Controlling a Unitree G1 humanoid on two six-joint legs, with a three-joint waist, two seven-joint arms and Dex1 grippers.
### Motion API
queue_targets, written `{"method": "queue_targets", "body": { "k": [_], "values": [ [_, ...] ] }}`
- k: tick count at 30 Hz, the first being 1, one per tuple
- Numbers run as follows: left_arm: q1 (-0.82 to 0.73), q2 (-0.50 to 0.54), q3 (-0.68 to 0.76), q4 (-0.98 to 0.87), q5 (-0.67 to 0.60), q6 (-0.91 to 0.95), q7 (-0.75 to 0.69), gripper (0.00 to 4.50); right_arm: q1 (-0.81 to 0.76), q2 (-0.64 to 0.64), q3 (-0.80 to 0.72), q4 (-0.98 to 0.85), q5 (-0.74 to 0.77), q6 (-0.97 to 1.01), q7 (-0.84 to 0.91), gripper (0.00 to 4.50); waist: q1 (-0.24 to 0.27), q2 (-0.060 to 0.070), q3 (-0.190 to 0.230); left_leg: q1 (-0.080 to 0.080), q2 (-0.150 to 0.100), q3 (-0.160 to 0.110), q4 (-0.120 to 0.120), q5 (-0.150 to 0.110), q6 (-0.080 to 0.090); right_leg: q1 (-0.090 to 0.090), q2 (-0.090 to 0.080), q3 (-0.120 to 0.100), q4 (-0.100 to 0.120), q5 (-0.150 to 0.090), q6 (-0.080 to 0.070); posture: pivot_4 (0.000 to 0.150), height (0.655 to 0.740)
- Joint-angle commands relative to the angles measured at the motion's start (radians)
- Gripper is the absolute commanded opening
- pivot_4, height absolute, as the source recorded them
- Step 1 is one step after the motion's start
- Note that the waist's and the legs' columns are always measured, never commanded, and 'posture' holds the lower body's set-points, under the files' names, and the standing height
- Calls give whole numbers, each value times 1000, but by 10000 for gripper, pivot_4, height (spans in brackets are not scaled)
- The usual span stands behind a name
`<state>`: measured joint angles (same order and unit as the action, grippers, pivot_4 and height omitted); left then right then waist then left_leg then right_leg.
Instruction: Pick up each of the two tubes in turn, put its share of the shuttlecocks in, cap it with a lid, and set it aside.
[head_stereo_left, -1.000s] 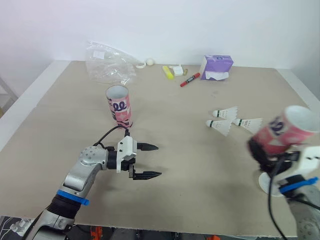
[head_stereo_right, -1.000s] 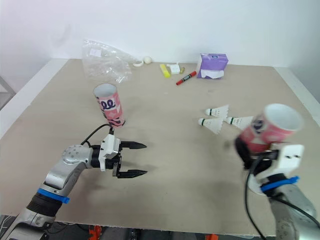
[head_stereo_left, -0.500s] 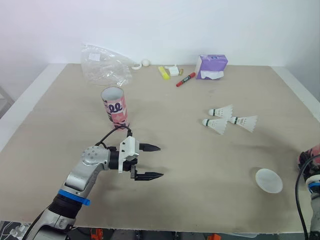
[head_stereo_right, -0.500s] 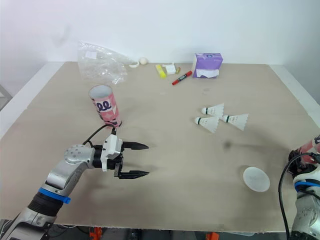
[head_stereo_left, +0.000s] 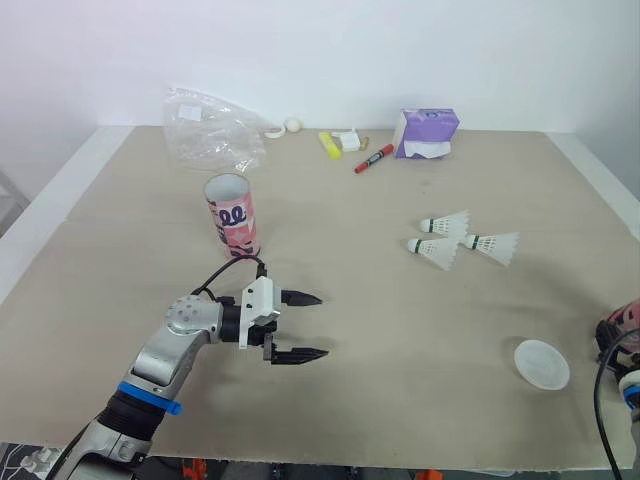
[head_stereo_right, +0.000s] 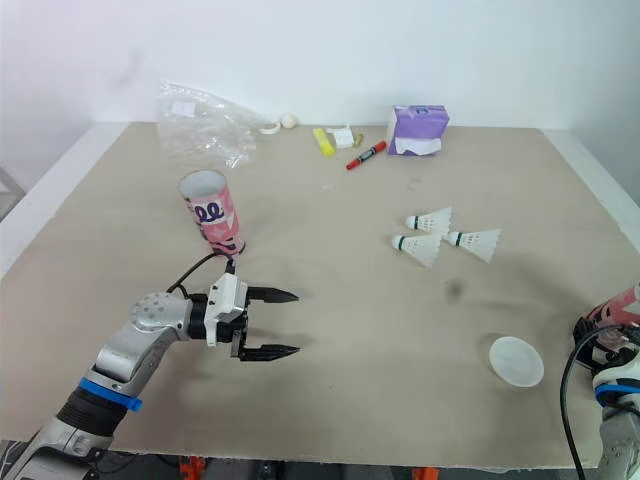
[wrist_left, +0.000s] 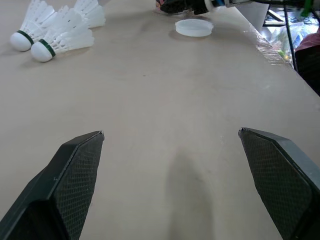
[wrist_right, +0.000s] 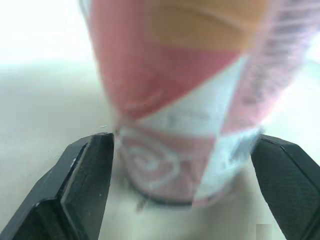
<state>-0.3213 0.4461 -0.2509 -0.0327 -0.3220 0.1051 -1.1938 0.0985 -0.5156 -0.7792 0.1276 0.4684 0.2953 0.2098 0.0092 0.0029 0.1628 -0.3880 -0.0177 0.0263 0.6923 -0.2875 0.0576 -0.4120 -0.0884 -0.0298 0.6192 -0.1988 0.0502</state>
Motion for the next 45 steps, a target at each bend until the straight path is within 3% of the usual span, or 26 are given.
{"method": "queue_targets", "body": {
  "k": [1,6,10,14,20,28,39,45],
  "values": [
    [-14,-3,-5,-19,0,-21,-8,45000,61,15,-29,-159,33,33,-14,44731,0,0,0,0,0,0,0,0,0,0,0,0,0,-1,1,1500,7400],
    [-34,-8,-2,12,-2,-26,-7,45000,179,29,-42,-335,73,98,6,44731,0,0,0,0,1,0,0,0,0,-1,0,0,0,-1,2,1500,7400],
    [-42,-17,19,42,20,-36,50,45000,342,13,-5,-498,76,70,152,44731,2,1,0,-1,1,0,-1,0,0,-1,0,-1,0,-3,2,1500,7400],
    [-39,-30,36,57,29,-46,98,45000,393,7,64,-619,112,15,305,44731,-3,-2,1,-1,2,1,-2,0,0,-2,1,0,0,-2,2,1500,7400],
    [24,-48,97,-12,24,-9,232,45000,166,-86,348,-699,135,51,438,44731,-7,-5,3,0,5,2,0,0,-1,-3,3,0,-1,1,0,1500,7400],
    [120,-90,230,-144,33,114,532,45000,-138,-189,620,-530,92,4,710,44731,7,-11,6,-5,7,-2,-1,1,-6,-6,6,-3,-1,5,-4,1500,7400],
    [162,-166,385,-185,38,266,864,45000,-297,-167,703,-325,20,-84,826,44731,4,-12,7,-5,7,-2,-1,-1,-7,-5,6,-3,-2,5,-5,1500,7400],
    [87,-167,396,-90,38,280,874,45000,-311,-146,713,-290,-10,-117,826,44731,3,-13,7,-5,7,-1,0,1,-9,-5,6,-3,-2,8,-6,1500,7400]
  ]
}}
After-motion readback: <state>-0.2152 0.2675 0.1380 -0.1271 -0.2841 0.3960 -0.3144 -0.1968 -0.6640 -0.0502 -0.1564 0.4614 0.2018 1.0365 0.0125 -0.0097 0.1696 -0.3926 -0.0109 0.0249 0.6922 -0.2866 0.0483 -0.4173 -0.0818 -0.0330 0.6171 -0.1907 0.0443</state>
